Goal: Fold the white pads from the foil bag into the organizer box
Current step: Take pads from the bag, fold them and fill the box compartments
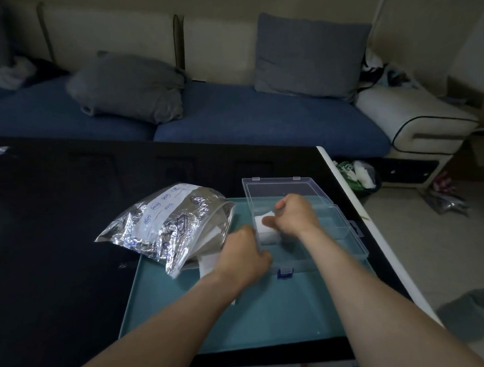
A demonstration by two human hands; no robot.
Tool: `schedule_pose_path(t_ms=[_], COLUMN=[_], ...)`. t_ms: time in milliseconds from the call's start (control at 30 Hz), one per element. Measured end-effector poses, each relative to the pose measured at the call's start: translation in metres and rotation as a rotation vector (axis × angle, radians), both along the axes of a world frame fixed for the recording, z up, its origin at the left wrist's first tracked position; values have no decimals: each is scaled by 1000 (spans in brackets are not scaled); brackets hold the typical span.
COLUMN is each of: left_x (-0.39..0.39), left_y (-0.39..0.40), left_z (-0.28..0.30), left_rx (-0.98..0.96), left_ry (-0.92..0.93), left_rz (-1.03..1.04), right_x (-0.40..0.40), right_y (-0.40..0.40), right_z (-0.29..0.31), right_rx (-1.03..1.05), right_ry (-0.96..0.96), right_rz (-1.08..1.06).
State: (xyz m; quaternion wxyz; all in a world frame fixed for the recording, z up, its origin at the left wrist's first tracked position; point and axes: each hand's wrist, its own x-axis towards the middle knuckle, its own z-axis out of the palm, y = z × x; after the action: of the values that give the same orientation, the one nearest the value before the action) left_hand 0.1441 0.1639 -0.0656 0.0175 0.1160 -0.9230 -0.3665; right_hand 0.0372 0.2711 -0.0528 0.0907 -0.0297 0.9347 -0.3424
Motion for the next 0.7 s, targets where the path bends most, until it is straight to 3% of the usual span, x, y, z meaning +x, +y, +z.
schedule_pose_path(t_ms=[233, 367, 467, 533, 600, 700], left_x=[2, 12, 27, 36, 44, 53], left_y=[0, -3, -12, -27, -47, -82], left_z=[-3, 4, 25, 44, 58, 65], left_rx=[0, -69, -90, -54, -41, -113], left_ry=[18, 62, 272, 491, 657, 607], left_rz=[-17, -56, -75, -71, -81, -189], right_x=[5, 4, 9, 27, 50, 83], right_y=[-10, -3, 11, 12, 4, -11], right_z=[1, 6, 24, 42, 57, 59], right_rx=[234, 237, 150, -53, -173, 57], right_ry=[97, 31, 217, 330, 274, 90], right_rz=[-29, 86, 142, 169, 323, 608])
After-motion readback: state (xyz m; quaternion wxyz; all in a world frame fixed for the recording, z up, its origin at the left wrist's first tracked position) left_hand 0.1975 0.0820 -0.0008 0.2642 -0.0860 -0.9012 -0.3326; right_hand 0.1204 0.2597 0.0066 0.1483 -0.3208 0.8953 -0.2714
